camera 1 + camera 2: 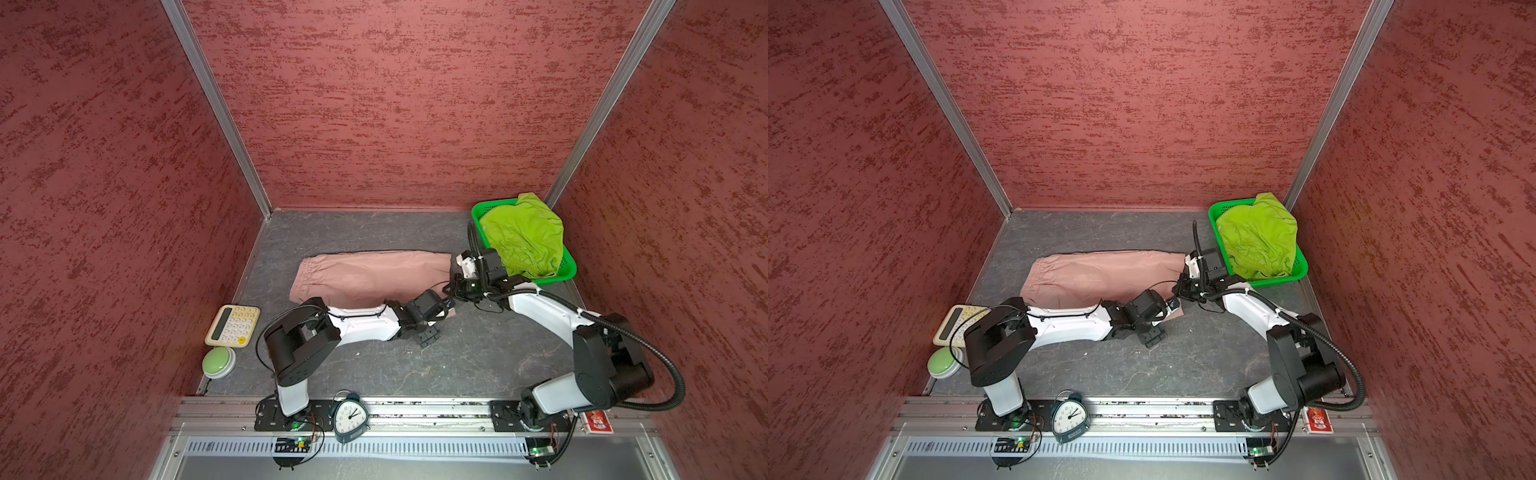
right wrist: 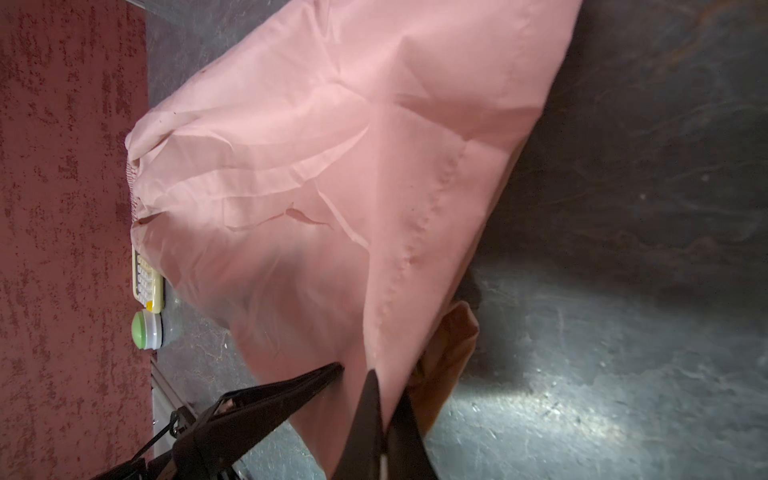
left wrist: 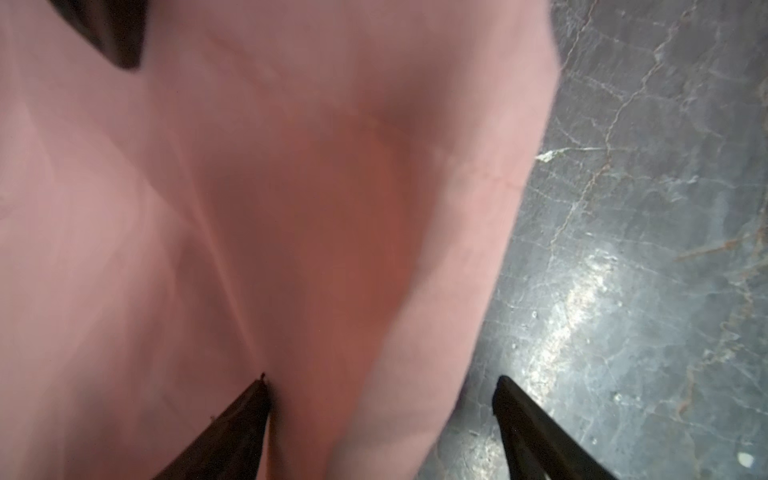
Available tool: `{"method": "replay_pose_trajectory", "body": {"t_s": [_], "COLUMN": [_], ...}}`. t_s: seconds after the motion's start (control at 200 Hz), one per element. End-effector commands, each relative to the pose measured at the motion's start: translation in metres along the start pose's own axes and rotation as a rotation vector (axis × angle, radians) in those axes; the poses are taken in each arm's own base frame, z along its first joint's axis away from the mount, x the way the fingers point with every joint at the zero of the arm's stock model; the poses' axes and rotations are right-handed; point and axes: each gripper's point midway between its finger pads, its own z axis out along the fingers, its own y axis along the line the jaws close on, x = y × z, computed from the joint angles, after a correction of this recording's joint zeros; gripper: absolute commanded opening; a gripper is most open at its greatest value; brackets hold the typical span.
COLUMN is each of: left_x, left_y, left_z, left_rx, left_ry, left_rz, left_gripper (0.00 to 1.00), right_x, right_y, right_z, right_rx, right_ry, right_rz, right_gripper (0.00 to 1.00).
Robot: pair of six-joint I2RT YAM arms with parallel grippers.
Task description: Fold and stack the shorts
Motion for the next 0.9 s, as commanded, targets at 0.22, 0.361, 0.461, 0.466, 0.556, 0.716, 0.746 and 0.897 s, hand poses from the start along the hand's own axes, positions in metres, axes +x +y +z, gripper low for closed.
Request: {"method": "replay_pose_trajectory", "body": {"t_s": [0.22, 0.361, 0.461, 0.466, 0.556, 0.716, 0.746, 0.897], "left_x": [-0.049, -0.052, -0.057, -0.058, -0.064, -0.071, -0.071, -0.068], "left_y": [0.02, 0.028, 0.031, 0.031, 0.03, 0.027, 0.026, 0.018], "left_z": [-0.015, -0.008, -0.006, -0.005, -0.008, -0.019, -0.021, -0.026], "left_rx": [-0.002, -0.037, -0.043, -0.041, -0.029, 0.033, 0.055, 0.127], "left_ry": [-0.15, -0.15, -0.158, -0.159, -0.176, -0.187, -0.185, -0.181], "left_rz": [-0.145, -0.151, -0.151, -0.15, -0.147, -0.167, -0.175, -0.199], "left_gripper": [0.84, 0.81, 0.67, 0.66, 0.42, 0.34, 0.34, 0.42], "right_x": [0.027, 0.029, 0.028, 0.028, 0.028, 0.033, 0.034, 0.035], "right_y": [-0.007, -0.005, -0.001, -0.002, -0.002, -0.009, -0.011, -0.015], "right_z": [-0.005, -0.006, -0.009, -0.009, -0.009, -0.009, -0.009, -0.017], "right_rx": [0.007, -0.006, -0.021, -0.021, -0.019, 0.008, 0.015, 0.044], "right_ry": [0.049, 0.047, 0.036, 0.035, 0.035, 0.041, 0.04, 0.025], "right_rz": [0.004, 0.008, 0.009, 0.01, 0.01, 0.014, 0.015, 0.016], "right_gripper": [0.07, 0.11, 0.14, 0.14, 0.16, 0.26, 0.27, 0.47]}}
